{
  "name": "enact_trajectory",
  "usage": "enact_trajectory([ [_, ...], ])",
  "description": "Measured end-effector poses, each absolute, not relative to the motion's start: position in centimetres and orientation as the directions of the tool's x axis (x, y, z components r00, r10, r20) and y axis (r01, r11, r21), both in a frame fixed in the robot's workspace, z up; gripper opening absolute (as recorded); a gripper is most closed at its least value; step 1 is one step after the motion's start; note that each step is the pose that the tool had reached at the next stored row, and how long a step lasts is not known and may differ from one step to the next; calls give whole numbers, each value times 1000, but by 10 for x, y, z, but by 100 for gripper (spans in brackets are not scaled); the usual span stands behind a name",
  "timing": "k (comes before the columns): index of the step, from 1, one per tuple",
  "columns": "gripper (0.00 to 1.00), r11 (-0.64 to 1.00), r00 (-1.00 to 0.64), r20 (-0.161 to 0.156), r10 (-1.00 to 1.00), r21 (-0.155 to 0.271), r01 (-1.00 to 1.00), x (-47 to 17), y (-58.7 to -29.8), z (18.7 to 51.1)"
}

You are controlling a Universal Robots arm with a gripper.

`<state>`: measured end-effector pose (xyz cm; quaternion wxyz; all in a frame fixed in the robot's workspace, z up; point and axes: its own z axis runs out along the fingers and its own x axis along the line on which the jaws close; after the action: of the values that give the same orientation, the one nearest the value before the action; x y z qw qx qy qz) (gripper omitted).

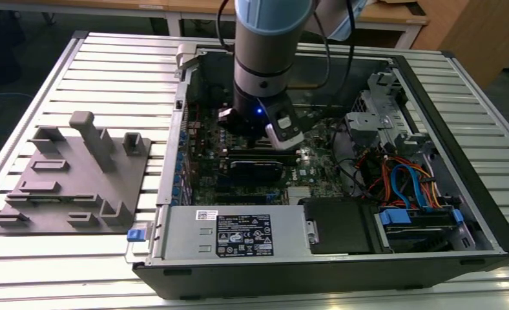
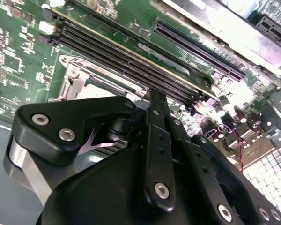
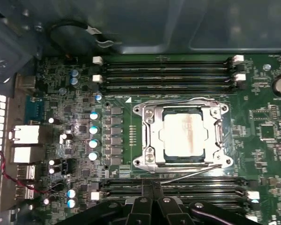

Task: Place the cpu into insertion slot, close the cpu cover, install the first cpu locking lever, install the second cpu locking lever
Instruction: 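Install the second cpu locking lever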

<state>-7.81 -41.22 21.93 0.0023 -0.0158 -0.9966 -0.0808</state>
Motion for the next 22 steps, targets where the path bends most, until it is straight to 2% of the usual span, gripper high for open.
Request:
enact_trajectory([
  [19,10,977,-999,9,32,211,33,-85,-418,204],
  [22,10,973,-999,10,31,229,33,-86,-418,203],
])
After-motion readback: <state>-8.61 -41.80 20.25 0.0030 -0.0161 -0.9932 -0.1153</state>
